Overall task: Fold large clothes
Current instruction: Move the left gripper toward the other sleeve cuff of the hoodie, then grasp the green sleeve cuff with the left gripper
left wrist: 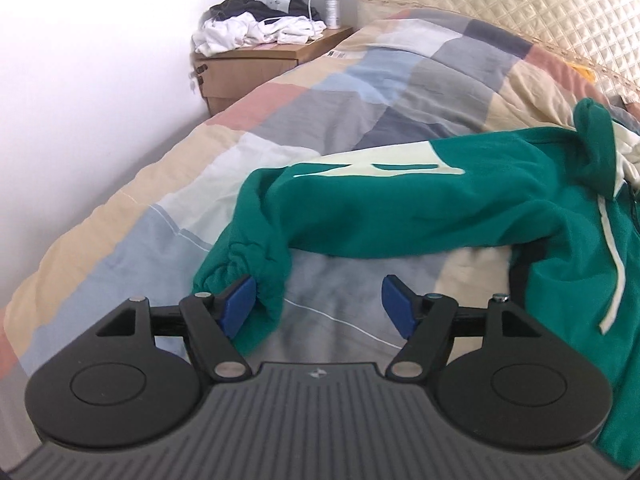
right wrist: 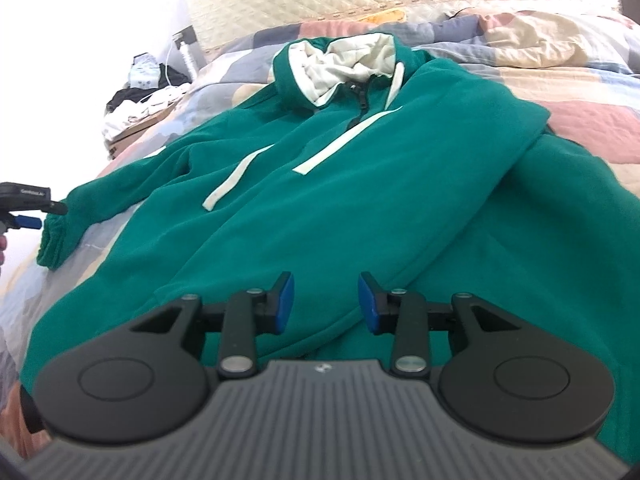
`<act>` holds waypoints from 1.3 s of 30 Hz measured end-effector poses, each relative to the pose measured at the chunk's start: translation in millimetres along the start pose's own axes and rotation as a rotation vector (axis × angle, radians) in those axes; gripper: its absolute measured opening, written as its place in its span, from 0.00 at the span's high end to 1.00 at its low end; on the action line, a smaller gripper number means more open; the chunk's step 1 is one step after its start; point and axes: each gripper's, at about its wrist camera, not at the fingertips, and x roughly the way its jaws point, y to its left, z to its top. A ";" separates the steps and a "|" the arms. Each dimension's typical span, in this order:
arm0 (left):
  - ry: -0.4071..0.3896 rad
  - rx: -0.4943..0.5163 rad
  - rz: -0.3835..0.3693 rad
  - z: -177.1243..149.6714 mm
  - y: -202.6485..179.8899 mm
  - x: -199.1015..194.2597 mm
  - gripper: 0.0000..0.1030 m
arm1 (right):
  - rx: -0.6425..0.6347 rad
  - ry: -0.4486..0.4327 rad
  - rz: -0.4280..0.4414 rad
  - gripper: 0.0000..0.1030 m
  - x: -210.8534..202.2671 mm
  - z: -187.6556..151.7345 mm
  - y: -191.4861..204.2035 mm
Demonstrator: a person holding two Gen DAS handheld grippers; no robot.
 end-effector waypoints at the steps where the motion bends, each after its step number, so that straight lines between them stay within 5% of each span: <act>1: 0.007 0.001 0.002 0.4 2.4 3.9 0.28 | 0.001 -0.001 0.004 0.63 0.6 0.3 0.7; 12: -0.048 0.030 -0.023 9.2 37.0 14.1 0.25 | 0.018 -0.037 0.014 0.45 9.5 5.6 7.6; 16: -0.048 0.021 -0.066 6.9 52.4 23.2 0.24 | 0.011 -0.034 0.014 0.23 13.6 5.4 11.1; 22: -0.045 0.090 -0.049 -11.3 46.7 50.0 0.24 | -0.013 -0.001 -0.005 0.23 22.7 4.6 15.2; 24: -0.046 0.076 -0.023 -14.1 46.5 57.0 0.37 | -0.016 0.004 -0.011 0.23 24.4 3.9 15.1; 25: -0.036 0.064 0.000 -13.5 47.0 58.8 0.56 | -0.015 0.006 -0.016 0.23 25.6 3.9 15.5; 26: -0.029 0.042 0.007 -10.9 49.1 58.1 0.61 | -0.013 0.007 -0.021 0.23 26.7 3.9 15.9; 34: -0.159 -0.188 -0.048 51.8 82.6 -23.4 0.72 | -0.021 0.005 -0.021 0.23 25.5 8.2 20.2; 39: -0.344 -0.082 -0.147 99.3 41.9 -117.3 0.72 | -0.010 -0.017 -0.029 0.23 11.8 9.0 17.0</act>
